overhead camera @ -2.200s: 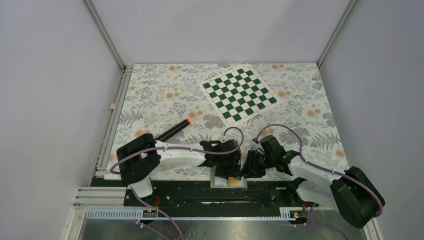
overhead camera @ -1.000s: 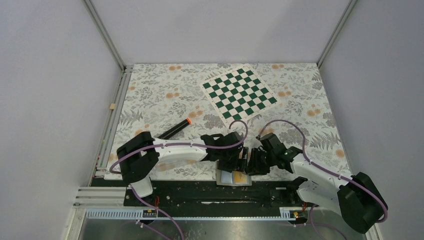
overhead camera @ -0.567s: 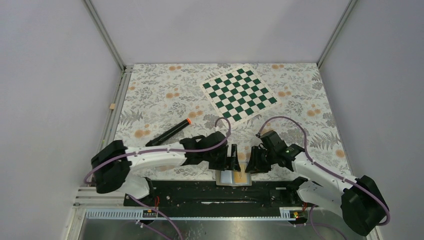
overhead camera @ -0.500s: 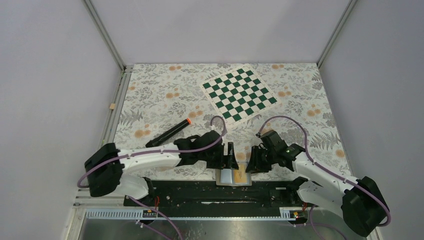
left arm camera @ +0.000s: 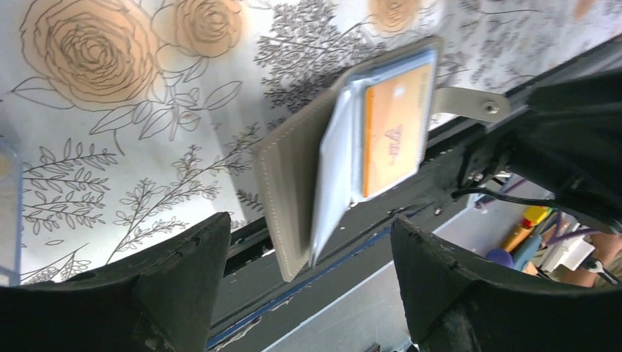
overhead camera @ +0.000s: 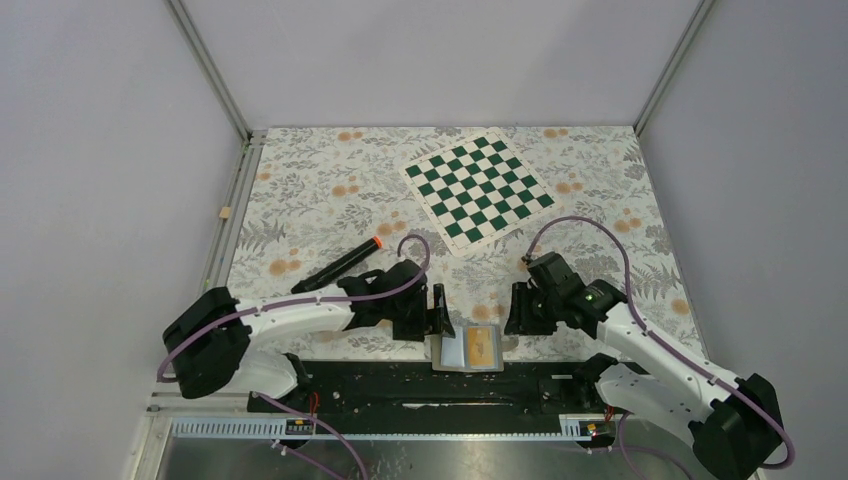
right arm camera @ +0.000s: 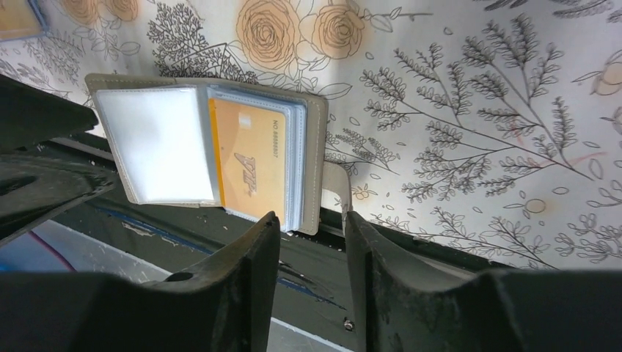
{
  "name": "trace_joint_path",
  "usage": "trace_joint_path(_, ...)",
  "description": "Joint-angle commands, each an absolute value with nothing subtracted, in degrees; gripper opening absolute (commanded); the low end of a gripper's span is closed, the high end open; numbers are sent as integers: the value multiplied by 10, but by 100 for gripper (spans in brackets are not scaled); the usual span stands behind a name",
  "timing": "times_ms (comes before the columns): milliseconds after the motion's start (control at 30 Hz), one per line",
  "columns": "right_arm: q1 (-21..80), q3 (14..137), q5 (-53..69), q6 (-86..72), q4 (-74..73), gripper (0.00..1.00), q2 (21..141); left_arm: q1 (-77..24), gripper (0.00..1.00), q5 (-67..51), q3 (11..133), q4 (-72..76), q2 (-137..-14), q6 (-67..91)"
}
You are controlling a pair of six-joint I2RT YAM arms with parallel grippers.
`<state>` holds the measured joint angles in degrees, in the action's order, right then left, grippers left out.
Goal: Put the credit cards into the card holder
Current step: Insert the credit card into the card holder.
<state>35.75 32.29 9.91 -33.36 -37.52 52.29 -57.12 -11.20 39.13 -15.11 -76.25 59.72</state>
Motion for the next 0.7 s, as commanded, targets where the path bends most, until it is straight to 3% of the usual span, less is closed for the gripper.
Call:
trace_joint_path(0, 362, 350, 53, -314, -423, 48, 516, -579, 79, -105, 441, -193, -797, 575)
trace_joint_path(100, 362, 346, 49, -318, -423, 56, 522, -592, 78, -101, 462, -206, -824, 569)
trace_joint_path(267, 362, 347, 39, -322, -424, 60, 547, -611, 70, -102, 476, -200, -859, 572)
trace_joint_path(467, 362, 338, 52, -317, -410, 59, 582, -616, 50, -104, 475, -184, -867, 582)
trace_joint_path(667, 362, 338, 59, -315, -389, 48, 619, -616, 29, -101, 475, -191, -863, 578)
